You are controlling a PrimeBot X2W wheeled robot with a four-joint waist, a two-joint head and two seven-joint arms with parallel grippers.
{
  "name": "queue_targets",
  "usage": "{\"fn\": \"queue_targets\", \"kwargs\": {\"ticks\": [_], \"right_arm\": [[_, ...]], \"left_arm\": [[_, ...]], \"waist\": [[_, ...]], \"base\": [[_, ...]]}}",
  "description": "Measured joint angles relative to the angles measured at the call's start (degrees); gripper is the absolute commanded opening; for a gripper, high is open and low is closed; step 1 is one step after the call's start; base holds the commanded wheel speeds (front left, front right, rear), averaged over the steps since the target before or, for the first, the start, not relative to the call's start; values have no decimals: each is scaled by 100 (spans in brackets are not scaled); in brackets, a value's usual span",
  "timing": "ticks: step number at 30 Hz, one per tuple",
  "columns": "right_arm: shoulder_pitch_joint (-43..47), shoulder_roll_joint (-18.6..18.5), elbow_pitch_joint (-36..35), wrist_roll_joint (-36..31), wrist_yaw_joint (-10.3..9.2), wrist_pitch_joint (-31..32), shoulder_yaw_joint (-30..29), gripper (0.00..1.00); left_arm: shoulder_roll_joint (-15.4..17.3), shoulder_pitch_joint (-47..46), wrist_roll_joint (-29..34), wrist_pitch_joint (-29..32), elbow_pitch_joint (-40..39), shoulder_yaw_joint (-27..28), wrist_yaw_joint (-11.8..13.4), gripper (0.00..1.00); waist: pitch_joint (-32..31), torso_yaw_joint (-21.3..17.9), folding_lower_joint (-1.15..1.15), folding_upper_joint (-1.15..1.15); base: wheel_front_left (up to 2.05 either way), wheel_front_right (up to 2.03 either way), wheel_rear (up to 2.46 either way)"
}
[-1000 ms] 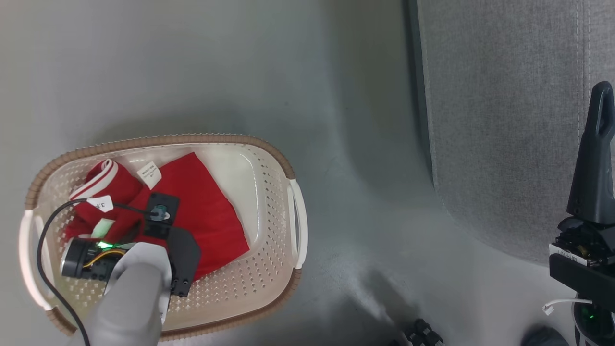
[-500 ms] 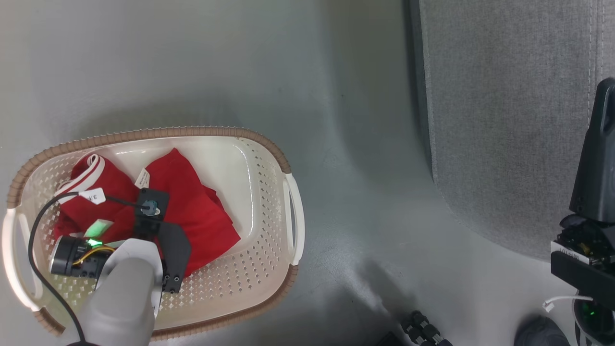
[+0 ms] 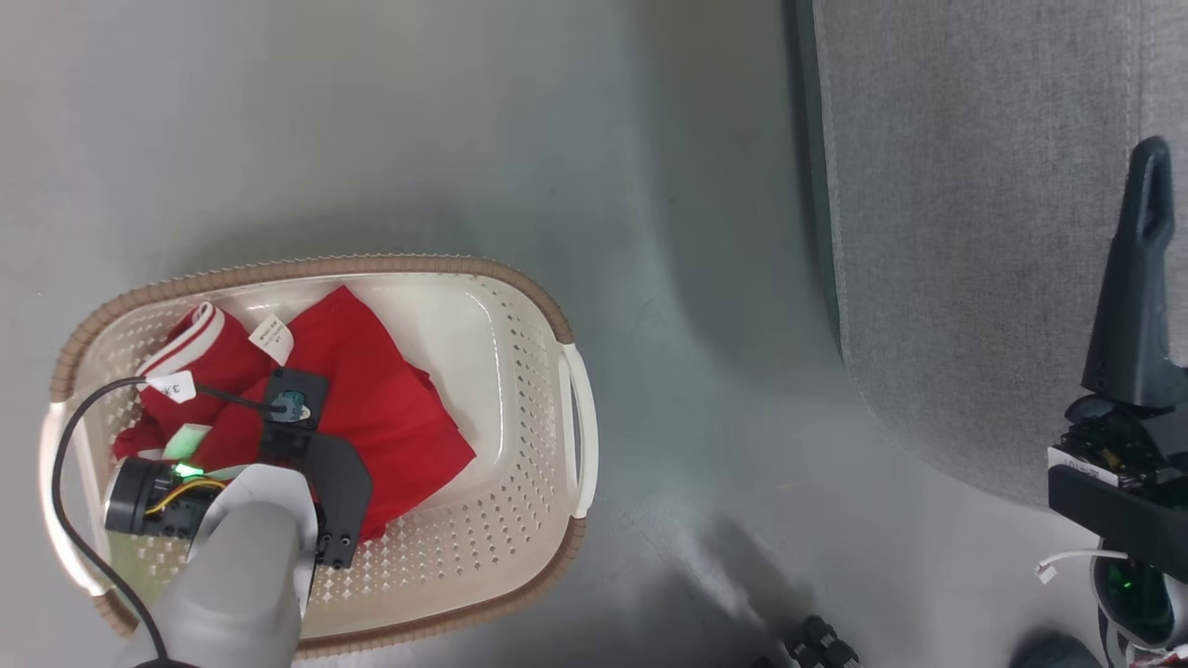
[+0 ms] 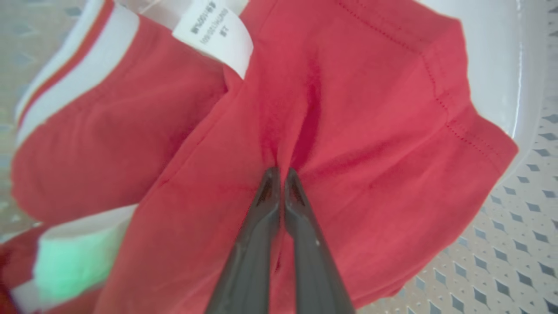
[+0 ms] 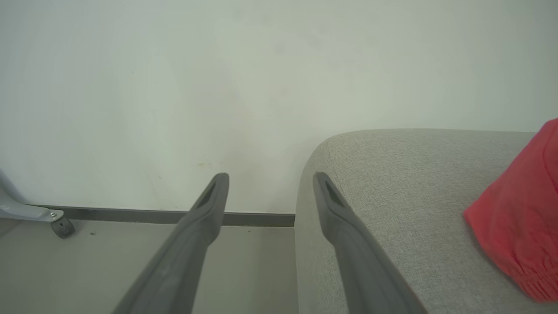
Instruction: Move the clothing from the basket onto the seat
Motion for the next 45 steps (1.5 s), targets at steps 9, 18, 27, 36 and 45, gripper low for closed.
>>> {"fn": "queue_targets", "kwargs": {"ticks": [9,18,27,36,45], "right_arm": [[-85,-51,436,-1,33,-44,-27,100],[-67,-141,887,-1,51,-91,-108,100],[249,-165,1276,1,52,-92,-151,100],[578,-191,1560,11,93,-91,-165,100],[862,-189,1848,22,109,-82,-52,100]], "left_arm": [[-142,14,-102,-491,65,34,-271,0],[-299,46,-211,-960,81,141,-528,0],[-468,375,-436,-1403,68,148,-667,0],[-487,805,-626,-1868,-153,178,-621,0],[-475,1382,-1265,-2035,-1016,-14,-560,0]], "waist": [[-368,159,0,0],[-915,404,0,0],[-1594,653,0,0],[-2314,876,-1,0],[-3006,1061,-1,-1]], "base": [[0,0,0],[0,0,0],[0,0,0],[0,0,0],[0,0,0]]}}
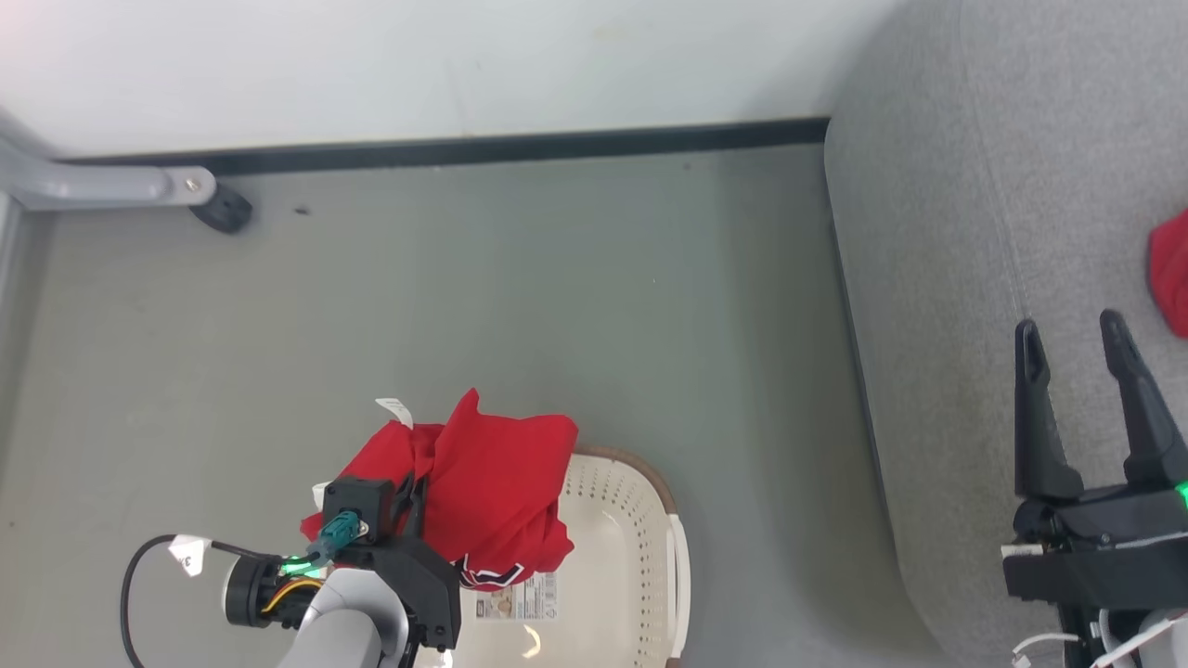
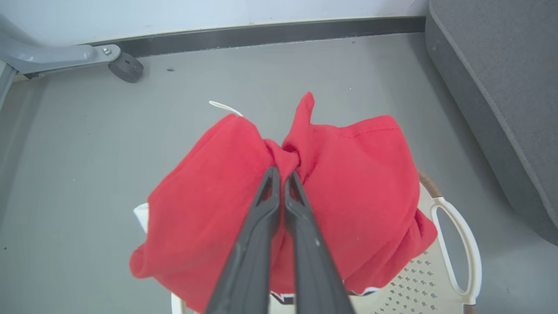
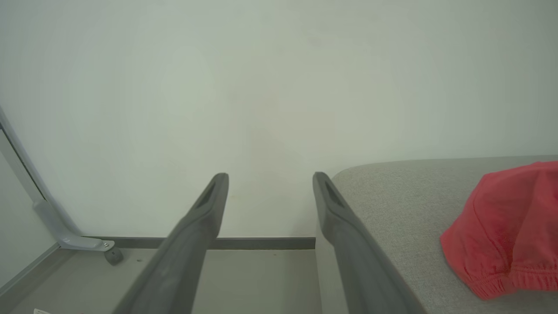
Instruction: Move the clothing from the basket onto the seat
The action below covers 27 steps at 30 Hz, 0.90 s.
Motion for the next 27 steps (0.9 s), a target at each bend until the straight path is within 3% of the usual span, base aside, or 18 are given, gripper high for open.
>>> {"fn": "queue_targets", "kwargs": {"ticks": [14,27], "right_arm": [[609,15,268,146,10,55,0,100],[1170,69,264,194,18,153,68,100]], "left_arm": [[4,436,-222,-54,-1470,-51,301,0],[80,887,113,-58,-4272,132,361,0]], "waist": [[-907,230,1,0],[-1593,396,1,0]], "base": [[0,0,0],[0,0,0]]}}
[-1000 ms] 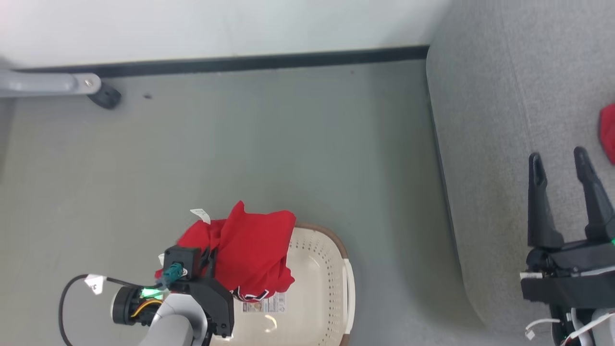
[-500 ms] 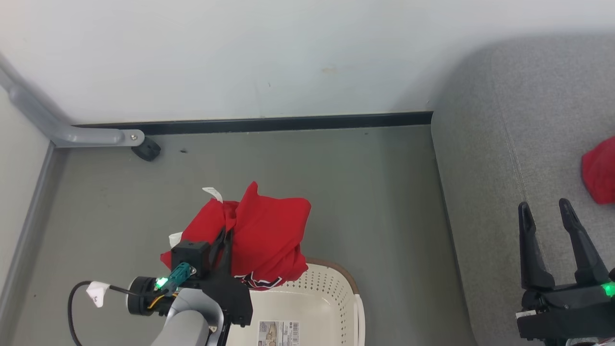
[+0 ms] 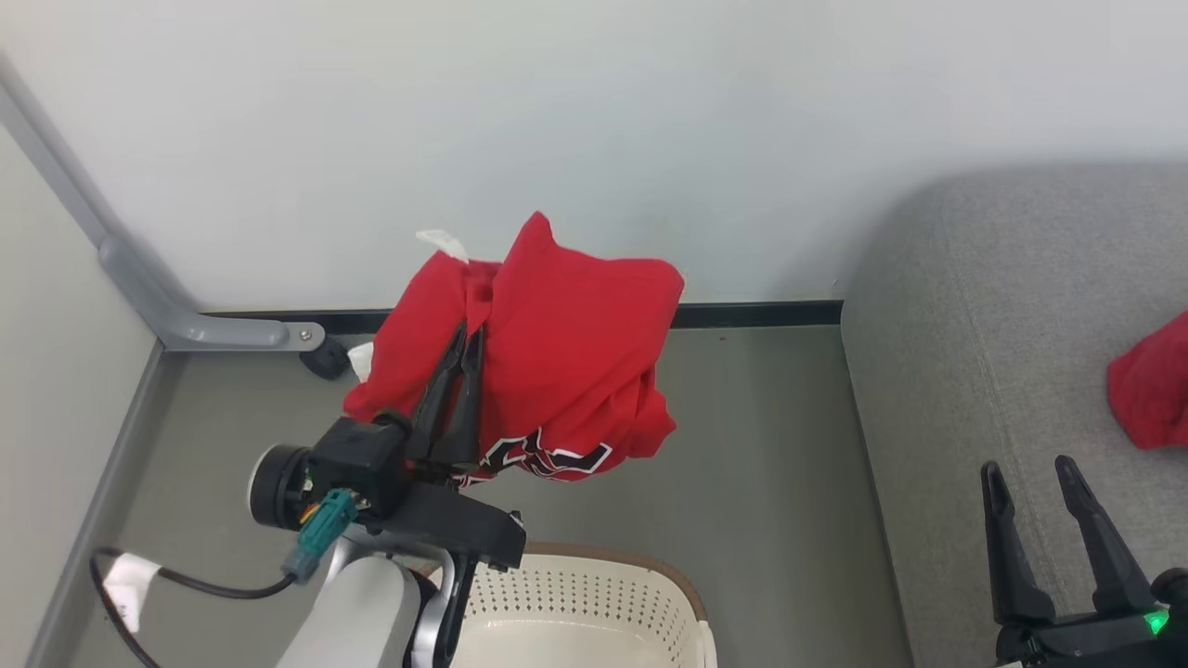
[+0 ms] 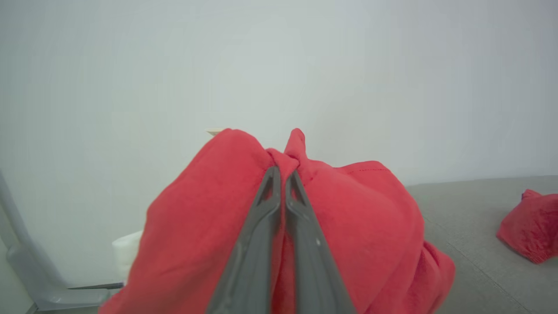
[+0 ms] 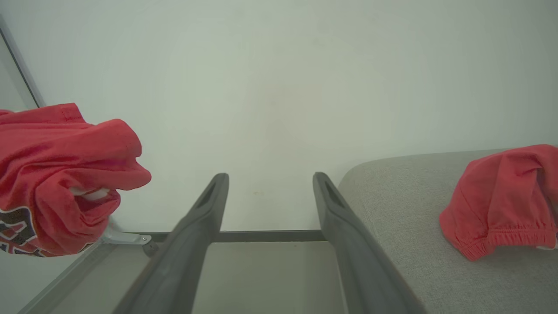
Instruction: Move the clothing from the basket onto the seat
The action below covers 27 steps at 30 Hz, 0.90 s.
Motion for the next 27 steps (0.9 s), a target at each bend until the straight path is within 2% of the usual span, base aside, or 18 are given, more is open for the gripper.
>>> {"fn": "queue_targets", "kwargs": {"ticks": [5,11,20,27], "right_arm": [[84,33,-37,1,0,53,55,100],[127,42,-43,5,1,105,141,100],[154,67,-31,5,24,163,266,100],[450,100,-135,-2,25,199,416,100]], "left_arm": [[112,15,10,0,-948,27,-108,0],[111,-13,-8,-20,-1797,-79,-397,0],[97,-24,-347,0,-2250,-361,-778,0],[85,-11,-435,213,-2432,-566,-781,0]], "waist": [[-141,15,0,0],[-244,-14,0,0],[-397,-82,0,1],[-527,-106,0,0]], "base": [[0,0,0],[0,0,0],[0,0,0],[0,0,0]]}}
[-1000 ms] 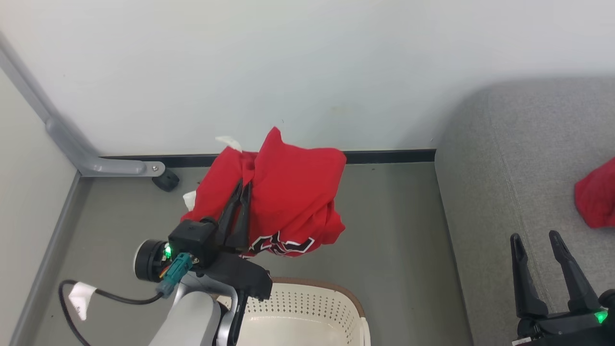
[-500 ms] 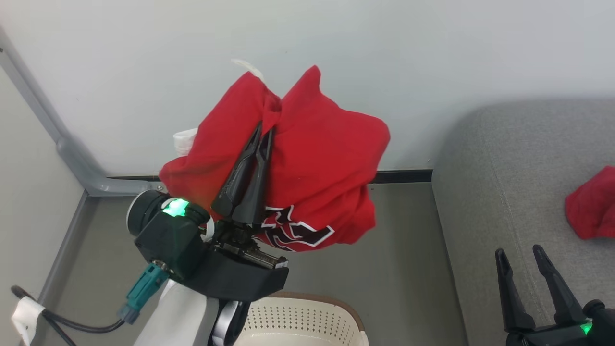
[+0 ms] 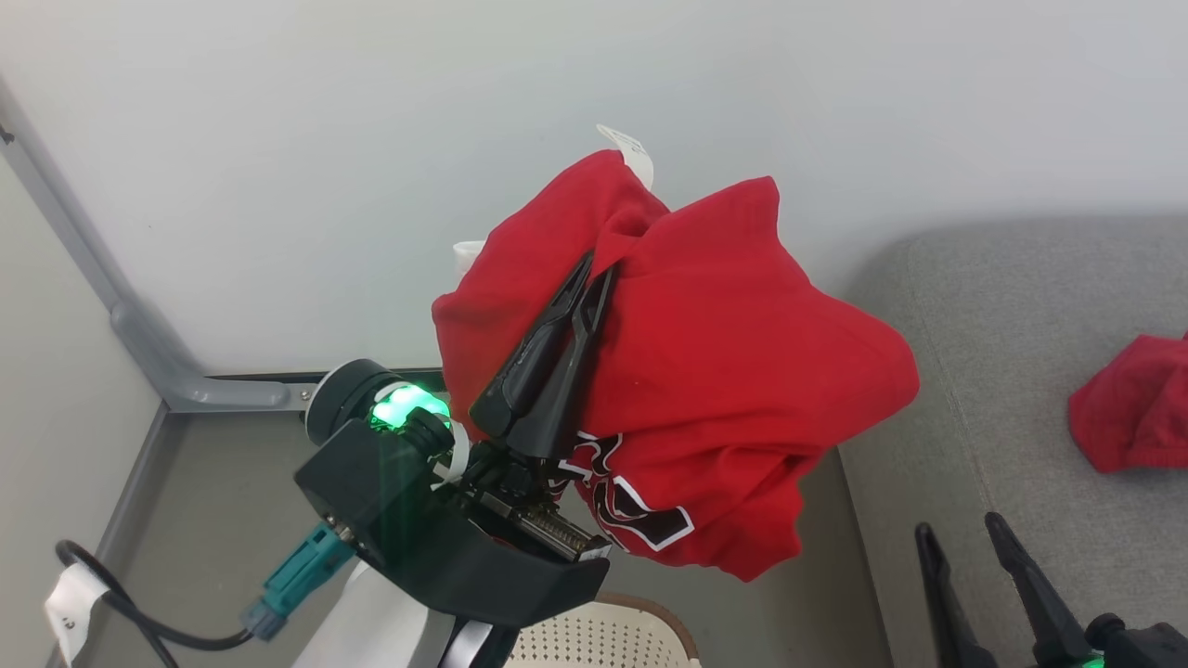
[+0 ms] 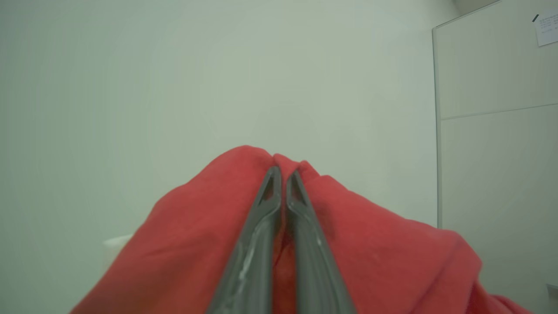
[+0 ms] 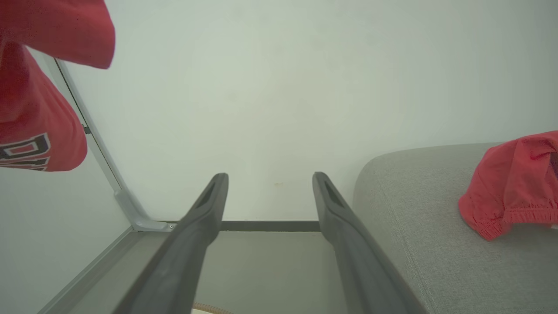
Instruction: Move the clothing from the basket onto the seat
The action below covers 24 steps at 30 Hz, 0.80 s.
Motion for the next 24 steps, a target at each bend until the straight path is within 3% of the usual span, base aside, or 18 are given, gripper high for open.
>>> {"fn": "queue_targets", "kwargs": {"ticks": [24], "right_arm": [[7,300,-879,-113,253,327,2059,100]], "left_arm": [[-13,2,-240,382,256,-146,15,0]], "waist": [[-156,168,0,0]], "base": [[0,0,0]]}}
